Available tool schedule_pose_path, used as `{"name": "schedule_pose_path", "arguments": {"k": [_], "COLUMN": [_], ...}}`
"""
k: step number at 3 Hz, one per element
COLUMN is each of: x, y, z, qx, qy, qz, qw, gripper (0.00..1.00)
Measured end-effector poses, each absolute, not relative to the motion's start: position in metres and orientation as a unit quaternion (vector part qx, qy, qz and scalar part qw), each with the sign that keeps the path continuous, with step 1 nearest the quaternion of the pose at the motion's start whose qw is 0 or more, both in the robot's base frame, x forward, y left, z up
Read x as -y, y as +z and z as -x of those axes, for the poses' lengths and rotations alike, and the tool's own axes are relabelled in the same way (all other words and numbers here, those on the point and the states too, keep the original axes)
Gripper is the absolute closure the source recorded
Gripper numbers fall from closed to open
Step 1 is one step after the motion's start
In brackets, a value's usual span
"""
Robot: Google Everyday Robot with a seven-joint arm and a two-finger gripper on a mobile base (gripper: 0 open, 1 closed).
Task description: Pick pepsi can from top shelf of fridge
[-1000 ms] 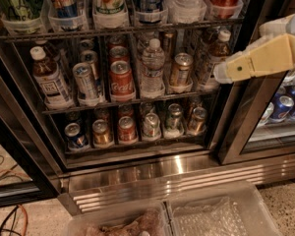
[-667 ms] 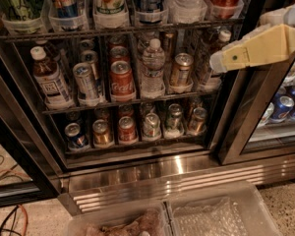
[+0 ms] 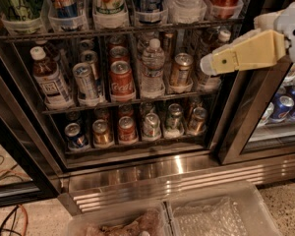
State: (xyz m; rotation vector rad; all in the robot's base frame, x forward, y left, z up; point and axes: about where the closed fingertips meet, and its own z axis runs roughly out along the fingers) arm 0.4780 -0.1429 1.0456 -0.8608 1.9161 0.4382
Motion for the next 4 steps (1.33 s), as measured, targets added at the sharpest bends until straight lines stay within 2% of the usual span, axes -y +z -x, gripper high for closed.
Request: {"name": "schedule_pose_path", "arguments": {"k": [2, 4], "x": [0.062, -0.002], "y": [1.040, 1.032], "z": [-0.472, -0.489], "qx": [-0.745, -0.689], "qy": [0.210, 0.251], "qz": [0.327, 0.342], "qw": [0.542, 0.588], "gripper": [0.00, 0.00]}}
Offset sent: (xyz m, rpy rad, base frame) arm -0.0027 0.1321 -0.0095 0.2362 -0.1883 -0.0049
